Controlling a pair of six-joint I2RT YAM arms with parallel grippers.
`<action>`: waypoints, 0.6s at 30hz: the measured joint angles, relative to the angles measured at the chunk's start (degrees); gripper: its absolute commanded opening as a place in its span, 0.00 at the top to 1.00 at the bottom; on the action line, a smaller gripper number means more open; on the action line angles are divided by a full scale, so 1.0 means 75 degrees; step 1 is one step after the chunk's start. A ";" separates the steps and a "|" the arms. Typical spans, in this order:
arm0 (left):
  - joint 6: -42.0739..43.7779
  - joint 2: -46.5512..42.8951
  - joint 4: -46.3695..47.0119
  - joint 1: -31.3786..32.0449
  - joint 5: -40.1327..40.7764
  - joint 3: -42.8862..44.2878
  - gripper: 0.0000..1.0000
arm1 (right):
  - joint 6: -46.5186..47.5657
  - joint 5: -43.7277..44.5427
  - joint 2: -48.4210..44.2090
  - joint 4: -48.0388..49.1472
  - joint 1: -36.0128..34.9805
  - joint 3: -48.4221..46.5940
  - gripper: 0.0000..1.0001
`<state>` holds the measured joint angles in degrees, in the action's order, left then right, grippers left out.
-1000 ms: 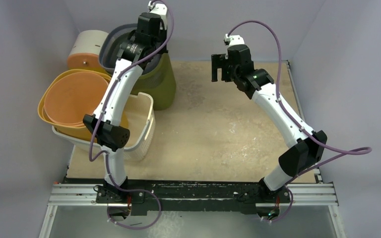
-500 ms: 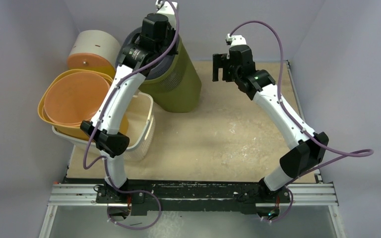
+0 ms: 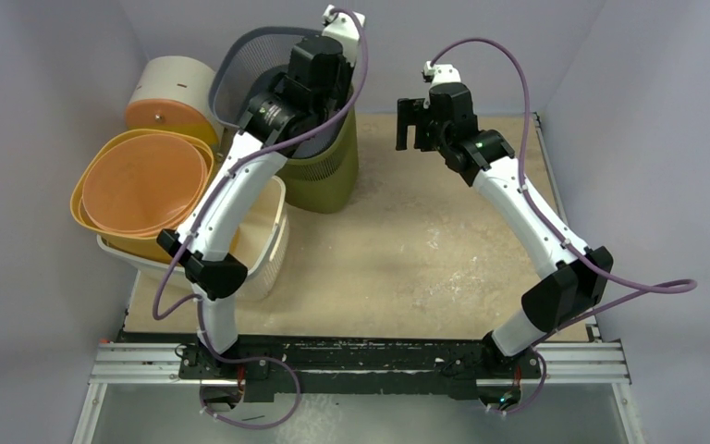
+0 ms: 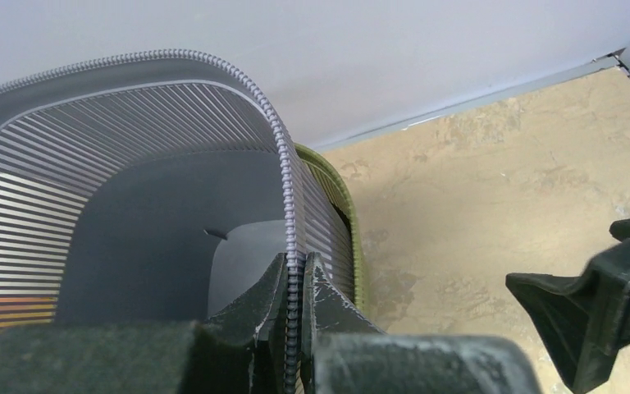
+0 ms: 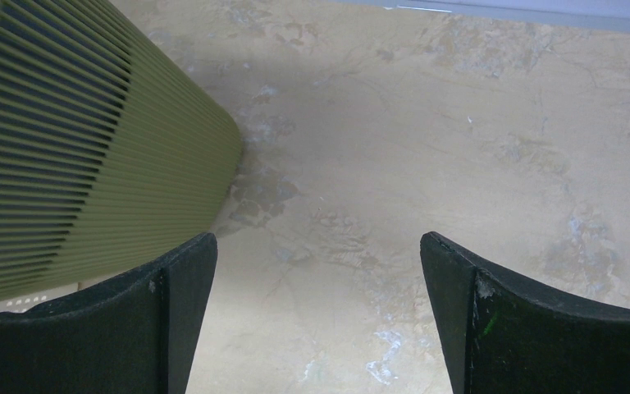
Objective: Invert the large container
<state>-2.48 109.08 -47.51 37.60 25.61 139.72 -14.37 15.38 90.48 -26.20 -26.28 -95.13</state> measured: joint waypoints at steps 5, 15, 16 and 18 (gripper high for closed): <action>0.0487 -0.0134 0.0303 0.0446 0.0717 -0.0012 1.00 | 0.0000 0.0020 0.0000 0.0006 0.0020 0.0000 0.05; 0.1110 -0.1370 0.1906 0.0644 0.1947 -0.0309 1.00 | -0.0428 0.0082 -0.0035 0.0280 0.0868 0.0000 0.06; 0.1128 -0.1480 0.2066 0.0670 0.1988 -0.0306 1.00 | -0.0469 0.0099 -0.0047 0.0321 0.0973 -0.0003 0.06; 0.1224 -0.1740 0.2463 0.0761 0.2034 -0.0303 1.00 | -0.0551 0.0230 -0.0076 0.0402 0.1186 -0.0035 0.06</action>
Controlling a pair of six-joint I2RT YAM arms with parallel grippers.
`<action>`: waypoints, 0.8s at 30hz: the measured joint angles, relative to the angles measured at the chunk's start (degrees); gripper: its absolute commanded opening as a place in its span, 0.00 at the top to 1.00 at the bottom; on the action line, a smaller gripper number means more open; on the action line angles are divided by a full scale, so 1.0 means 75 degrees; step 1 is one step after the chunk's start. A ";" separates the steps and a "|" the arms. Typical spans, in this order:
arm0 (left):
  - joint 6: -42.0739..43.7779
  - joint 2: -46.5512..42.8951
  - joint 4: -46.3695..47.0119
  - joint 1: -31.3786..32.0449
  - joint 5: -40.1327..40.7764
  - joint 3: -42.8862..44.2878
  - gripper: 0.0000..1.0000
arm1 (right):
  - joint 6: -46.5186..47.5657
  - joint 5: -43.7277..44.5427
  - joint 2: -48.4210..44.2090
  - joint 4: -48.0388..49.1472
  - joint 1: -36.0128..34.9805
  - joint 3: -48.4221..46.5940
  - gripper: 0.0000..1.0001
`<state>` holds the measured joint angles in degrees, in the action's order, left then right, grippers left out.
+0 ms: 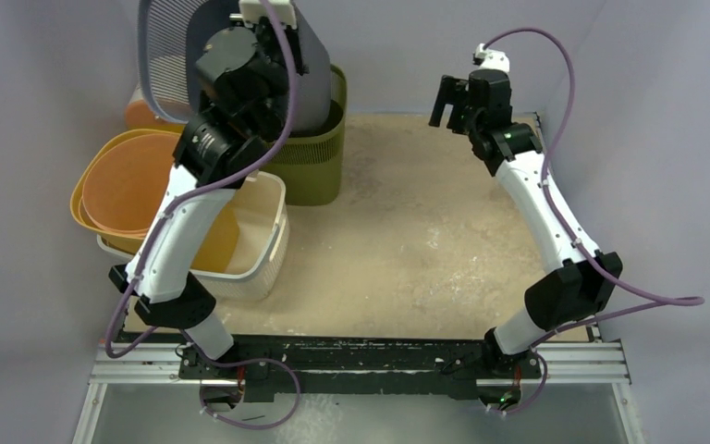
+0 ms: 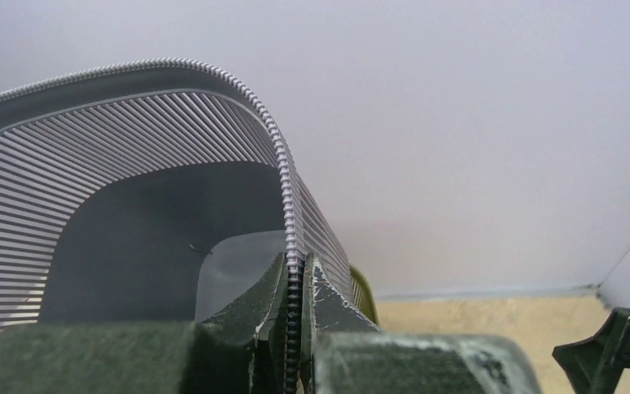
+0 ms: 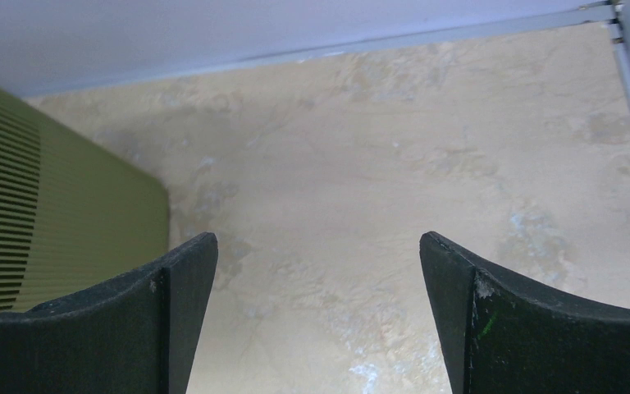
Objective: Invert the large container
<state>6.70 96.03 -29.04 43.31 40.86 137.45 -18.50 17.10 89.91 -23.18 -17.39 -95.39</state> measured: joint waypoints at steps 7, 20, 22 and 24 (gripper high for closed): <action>0.0055 -0.0408 0.0793 0.0175 -0.0073 -0.0003 1.00 | -0.0064 0.0379 -0.0015 0.0399 0.0326 -0.0498 0.06; -0.0962 -0.0734 0.1437 0.0187 -0.1944 -0.0169 1.00 | -0.0268 0.0603 -0.0012 0.0956 0.1580 -0.1122 0.05; -0.1227 -0.0734 0.1469 0.0187 -0.2396 -0.0169 1.00 | -0.0300 0.0600 -0.0012 0.0994 0.1644 -0.1122 0.05; -0.1513 -0.0731 0.1489 0.0184 -0.2914 -0.0169 1.00 | -0.0329 0.0597 -0.0012 0.1014 0.1699 -0.1122 0.05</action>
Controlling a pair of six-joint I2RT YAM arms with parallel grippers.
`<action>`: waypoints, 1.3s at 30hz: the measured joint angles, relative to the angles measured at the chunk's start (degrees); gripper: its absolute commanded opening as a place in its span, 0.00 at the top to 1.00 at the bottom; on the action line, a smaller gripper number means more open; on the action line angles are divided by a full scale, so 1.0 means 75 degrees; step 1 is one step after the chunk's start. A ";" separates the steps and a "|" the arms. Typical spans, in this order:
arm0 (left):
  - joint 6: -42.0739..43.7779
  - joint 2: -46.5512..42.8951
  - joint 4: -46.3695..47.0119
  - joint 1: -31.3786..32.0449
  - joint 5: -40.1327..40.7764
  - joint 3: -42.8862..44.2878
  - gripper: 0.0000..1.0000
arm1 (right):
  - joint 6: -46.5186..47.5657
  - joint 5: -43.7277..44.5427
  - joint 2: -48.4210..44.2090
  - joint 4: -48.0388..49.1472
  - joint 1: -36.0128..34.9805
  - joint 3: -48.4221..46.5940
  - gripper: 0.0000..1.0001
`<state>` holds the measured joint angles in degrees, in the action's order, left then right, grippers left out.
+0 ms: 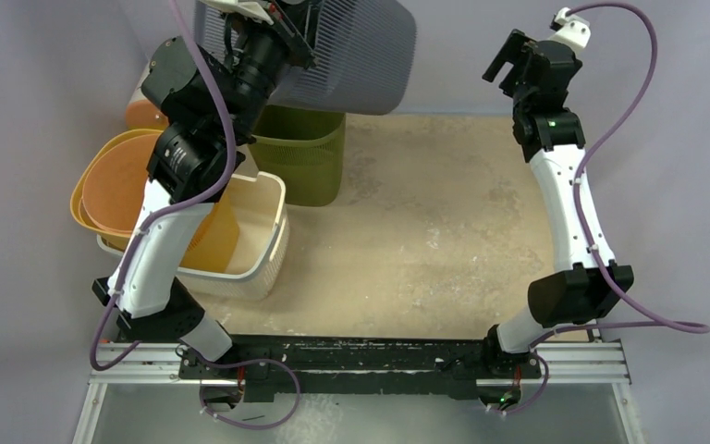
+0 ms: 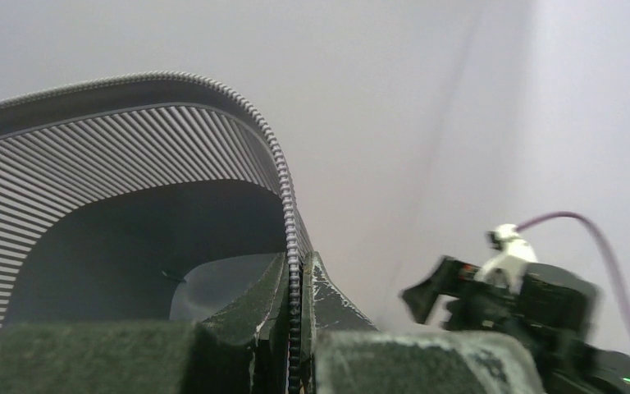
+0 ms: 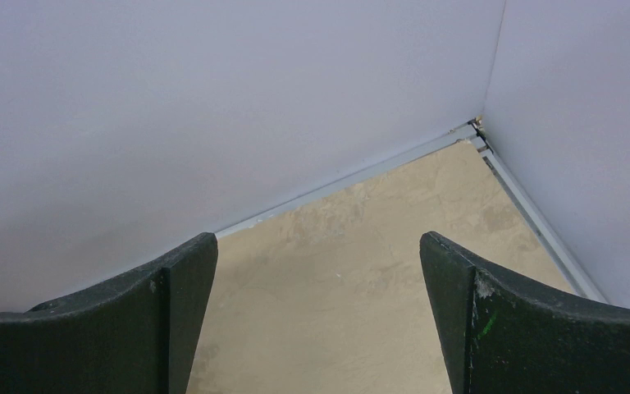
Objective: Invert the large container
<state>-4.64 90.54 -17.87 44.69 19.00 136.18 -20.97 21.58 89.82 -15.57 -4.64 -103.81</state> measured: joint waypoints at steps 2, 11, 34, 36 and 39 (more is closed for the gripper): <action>-0.0300 0.0035 0.0035 0.0003 -0.0463 0.0029 1.00 | -0.0017 -0.0003 0.0000 0.0035 0.0050 0.0000 0.05; -0.1483 0.0522 0.0119 0.0017 -0.2139 -0.0061 1.00 | -0.0061 0.0055 -0.0085 0.0286 0.0423 0.0440 0.05; -0.0714 0.2430 -0.2681 0.1343 -0.2031 -0.1218 1.00 | 0.0187 0.0737 -0.1107 0.0723 0.1037 0.1641 0.05; -0.0600 0.2582 -0.2903 0.1486 -0.1833 -0.1265 1.00 | 0.0187 0.0699 -0.1163 0.0691 0.1035 0.1848 0.05; -0.0527 0.2783 -0.2967 0.1644 -0.1661 -0.1274 0.95 | 0.0189 0.0577 -0.1218 0.0679 0.1035 0.2151 0.05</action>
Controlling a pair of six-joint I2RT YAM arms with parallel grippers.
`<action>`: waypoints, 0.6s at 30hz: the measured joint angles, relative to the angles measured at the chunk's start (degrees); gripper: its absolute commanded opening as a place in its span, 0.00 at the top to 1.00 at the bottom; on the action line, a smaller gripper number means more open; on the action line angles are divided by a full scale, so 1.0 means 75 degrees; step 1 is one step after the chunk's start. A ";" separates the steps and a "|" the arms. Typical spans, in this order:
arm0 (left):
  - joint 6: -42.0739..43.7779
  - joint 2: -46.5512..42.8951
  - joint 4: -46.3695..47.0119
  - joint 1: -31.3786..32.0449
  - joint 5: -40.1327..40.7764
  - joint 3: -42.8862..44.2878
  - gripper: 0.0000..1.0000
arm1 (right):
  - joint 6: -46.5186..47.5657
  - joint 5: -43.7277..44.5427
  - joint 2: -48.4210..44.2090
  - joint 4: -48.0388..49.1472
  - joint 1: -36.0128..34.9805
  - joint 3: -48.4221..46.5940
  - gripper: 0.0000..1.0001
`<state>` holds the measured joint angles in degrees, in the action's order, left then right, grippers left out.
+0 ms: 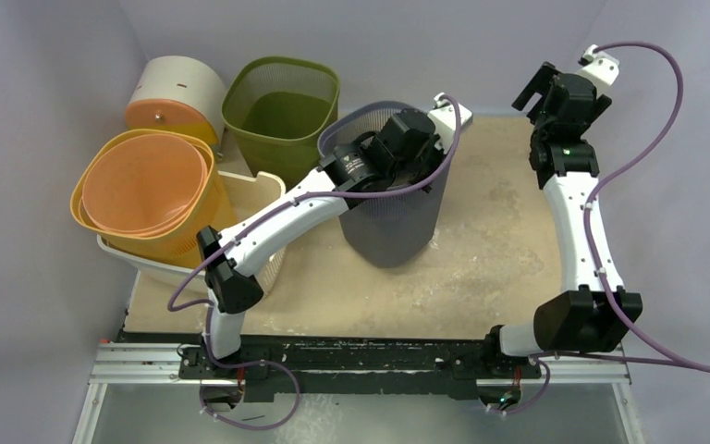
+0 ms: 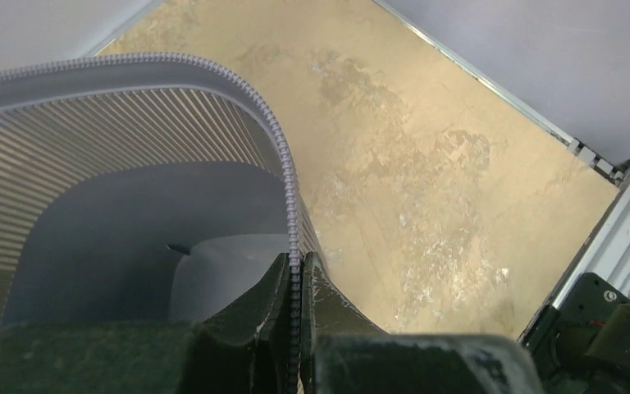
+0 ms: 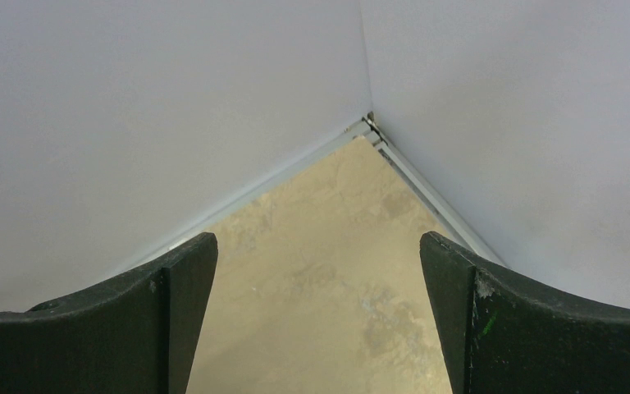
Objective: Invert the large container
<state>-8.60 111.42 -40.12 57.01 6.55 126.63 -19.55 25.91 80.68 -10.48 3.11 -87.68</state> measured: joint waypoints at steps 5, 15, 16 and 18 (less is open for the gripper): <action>0.0128 0.0017 0.0015 0.0029 0.0152 -0.0017 0.52 | 0.0035 -0.0189 -0.0029 -0.0099 0.0003 0.0140 0.02; 0.0029 -0.0058 0.0015 0.0073 -0.0050 -0.0012 0.40 | 0.0335 -0.0396 -0.0525 -0.0111 0.0000 0.0303 0.04; -0.0006 -0.0117 0.0017 0.0076 -0.0041 -0.0012 0.40 | 0.0356 -0.0414 -0.0542 -0.0125 0.0000 0.0271 0.04; -0.0117 -0.0323 0.0026 0.0093 0.0087 -0.0015 0.39 | 0.0382 -0.0539 -0.0525 -0.0201 0.0003 0.0128 0.07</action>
<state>-9.47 108.99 -39.92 57.71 7.20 126.52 -16.69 21.87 76.75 -11.99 3.14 -86.72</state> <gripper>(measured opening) 0.595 0.960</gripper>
